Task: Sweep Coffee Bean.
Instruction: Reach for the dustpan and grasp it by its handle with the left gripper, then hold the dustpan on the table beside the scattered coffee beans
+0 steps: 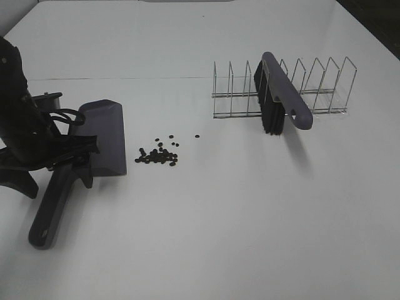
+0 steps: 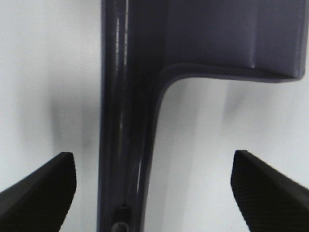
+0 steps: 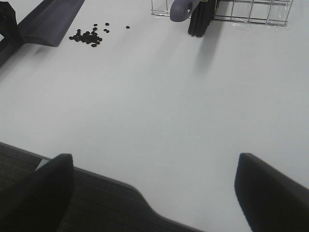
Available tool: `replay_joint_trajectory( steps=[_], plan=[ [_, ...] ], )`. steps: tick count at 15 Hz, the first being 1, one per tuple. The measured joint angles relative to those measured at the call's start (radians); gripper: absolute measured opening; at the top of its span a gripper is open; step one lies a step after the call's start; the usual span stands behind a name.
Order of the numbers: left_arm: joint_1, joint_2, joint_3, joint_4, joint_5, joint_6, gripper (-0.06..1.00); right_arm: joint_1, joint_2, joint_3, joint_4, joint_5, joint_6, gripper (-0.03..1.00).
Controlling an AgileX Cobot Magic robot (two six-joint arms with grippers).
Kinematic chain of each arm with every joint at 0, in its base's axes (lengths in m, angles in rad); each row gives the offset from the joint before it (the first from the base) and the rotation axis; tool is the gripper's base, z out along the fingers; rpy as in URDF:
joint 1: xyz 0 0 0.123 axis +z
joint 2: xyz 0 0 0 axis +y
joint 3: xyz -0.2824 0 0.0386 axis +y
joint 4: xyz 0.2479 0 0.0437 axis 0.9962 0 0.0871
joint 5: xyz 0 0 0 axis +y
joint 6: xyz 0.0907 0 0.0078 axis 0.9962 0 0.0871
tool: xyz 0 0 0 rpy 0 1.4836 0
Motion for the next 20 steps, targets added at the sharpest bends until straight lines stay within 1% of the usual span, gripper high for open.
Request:
replay_joint_trajectory(
  steps=[1,3,5,8,12,13,14,15,16,18,20],
  plan=[
    [0.0,0.009,0.0,0.02,-0.004,-0.02,0.8,0.0,0.0,0.0,0.0,0.0,0.0,0.85],
    [0.0,0.06,-0.011,0.031,-0.022,-0.04,0.8,0.0,0.0,0.0,0.0,0.0,0.0,0.85],
    [0.0,0.083,-0.018,0.032,-0.026,-0.04,0.8,0.0,0.0,0.0,0.0,0.0,0.0,0.85],
    [0.0,0.108,-0.029,0.056,-0.024,-0.046,0.76,0.0,0.0,0.0,0.0,0.0,0.0,0.85],
    [0.0,0.138,-0.044,0.076,-0.008,-0.047,0.74,0.0,0.0,0.0,0.0,0.0,0.0,0.85],
    [0.0,0.14,-0.045,0.078,-0.005,-0.043,0.72,0.0,0.0,0.0,0.0,0.0,0.0,0.85],
    [0.0,0.142,-0.047,0.084,-0.002,-0.027,0.65,0.0,0.0,0.0,0.0,0.0,0.0,0.85],
    [0.0,0.142,-0.047,0.095,-0.003,0.013,0.39,0.0,0.0,0.0,0.0,0.0,0.0,0.85],
    [0.0,0.142,-0.047,0.102,-0.003,0.021,0.32,0.0,0.0,0.0,0.0,0.0,0.0,0.85],
    [0.0,0.142,-0.047,0.112,-0.001,0.021,0.33,0.0,0.0,0.0,0.001,0.0,0.0,0.85],
    [-0.001,0.14,-0.049,0.144,0.006,0.024,0.33,0.0,0.0,0.0,0.007,0.0,0.0,0.85]
  ],
)
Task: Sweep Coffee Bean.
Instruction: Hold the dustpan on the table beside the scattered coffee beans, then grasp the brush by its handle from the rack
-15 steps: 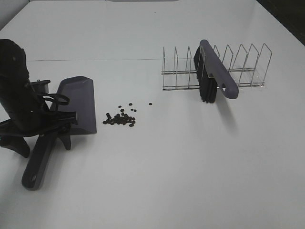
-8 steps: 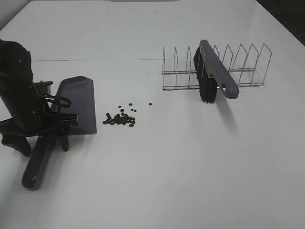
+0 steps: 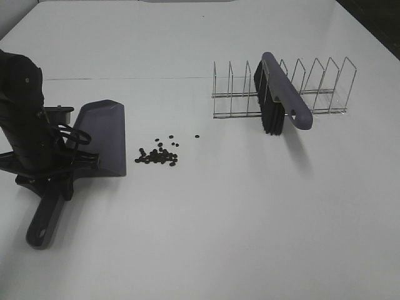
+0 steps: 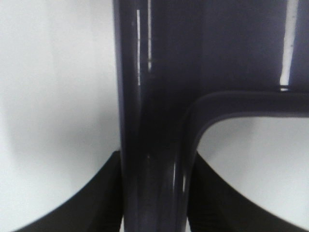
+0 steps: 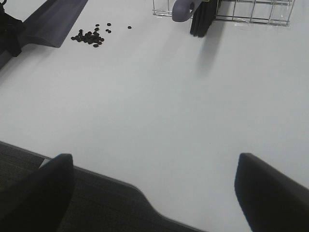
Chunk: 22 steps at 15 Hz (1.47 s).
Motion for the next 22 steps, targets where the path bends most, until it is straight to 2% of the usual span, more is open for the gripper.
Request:
replay_joint_trajectory(
  steps=[3,9,13,18,22],
  plan=[
    [0.0,-0.026,0.014,0.043,0.003,0.001,0.33,0.0,0.019,-0.02,0.0,0.001,0.008,0.85],
    [0.0,-0.185,0.232,0.101,-0.092,-0.012,0.33,0.0,0.281,-0.197,-0.004,0.007,0.028,0.84],
    [0.0,-0.233,0.237,0.117,-0.132,-0.015,0.33,0.0,0.552,-0.356,-0.01,0.029,0.029,0.83],
    [0.0,-0.236,0.237,0.123,-0.125,-0.011,0.33,0.0,0.861,-0.538,-0.045,0.037,0.038,0.83],
    [0.0,-0.236,0.237,0.123,-0.125,-0.011,0.33,0.0,1.091,-0.711,-0.045,0.102,0.057,0.82]
  ],
)
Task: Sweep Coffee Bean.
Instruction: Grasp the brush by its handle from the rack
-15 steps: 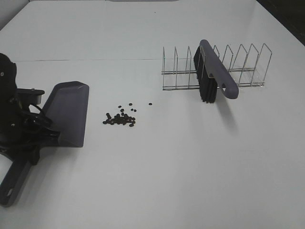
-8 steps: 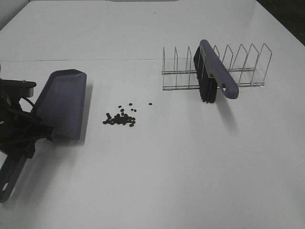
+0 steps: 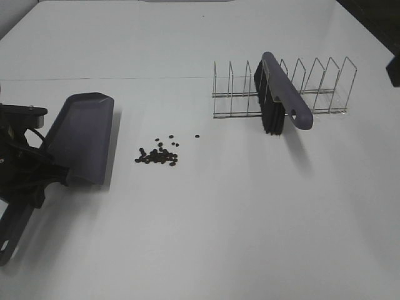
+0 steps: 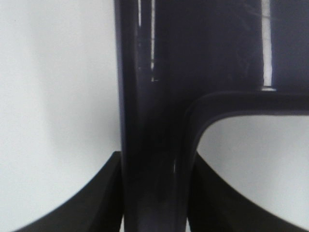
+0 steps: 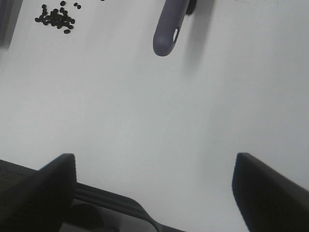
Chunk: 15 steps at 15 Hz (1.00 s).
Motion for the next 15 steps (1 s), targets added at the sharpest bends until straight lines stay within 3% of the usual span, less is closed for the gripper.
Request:
replay_joint_trajectory(
  steps=[4,15],
  plan=[
    [0.0,0.0,0.0,0.0,0.0,0.0,0.33,0.0,0.339,-0.27,0.0,0.003,0.131,0.82],
    [0.0,0.0,0.0,-0.007,0.011,0.0,0.33,0.0,0.98,-0.832,-0.009,0.005,0.099,0.81]
  ],
)
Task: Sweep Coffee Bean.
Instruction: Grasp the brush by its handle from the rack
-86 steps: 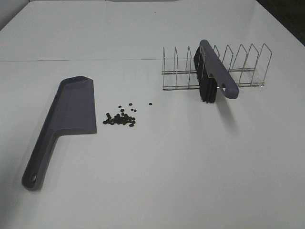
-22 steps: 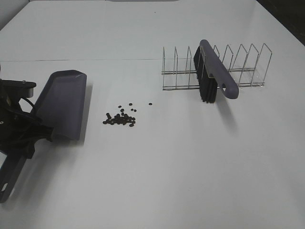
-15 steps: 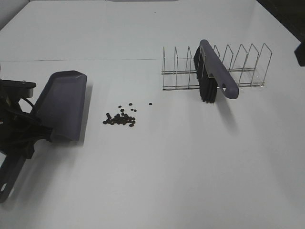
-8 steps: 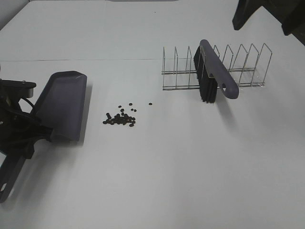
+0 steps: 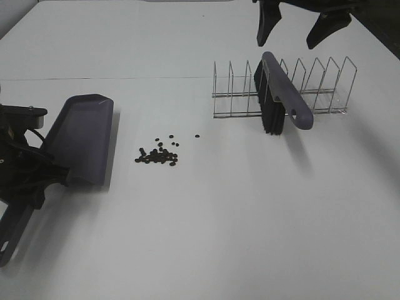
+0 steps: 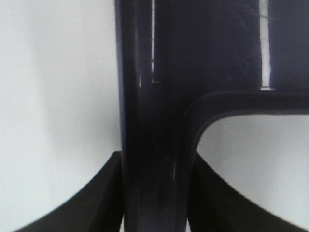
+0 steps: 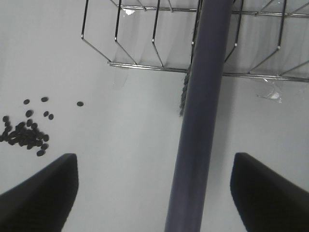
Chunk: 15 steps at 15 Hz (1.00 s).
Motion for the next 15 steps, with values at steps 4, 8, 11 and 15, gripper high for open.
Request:
replay_joint_trajectory(
  steps=[4,8,11,15],
  plan=[
    [0.0,0.0,0.0,0.0,0.009,0.0,0.33,0.0,0.188,-0.119,-0.104,-0.001,-0.025,0.8],
    [0.0,0.0,0.0,-0.005,0.023,0.0,0.33,0.0,0.27,-0.178,-0.147,0.0,-0.036,0.8],
    [0.0,0.0,0.0,-0.011,0.032,0.0,0.33,0.0,0.308,-0.186,-0.153,-0.002,-0.045,0.8],
    [0.0,-0.001,0.0,-0.012,0.032,0.0,0.33,0.0,0.343,-0.186,-0.154,-0.012,-0.049,0.79]
  ],
)
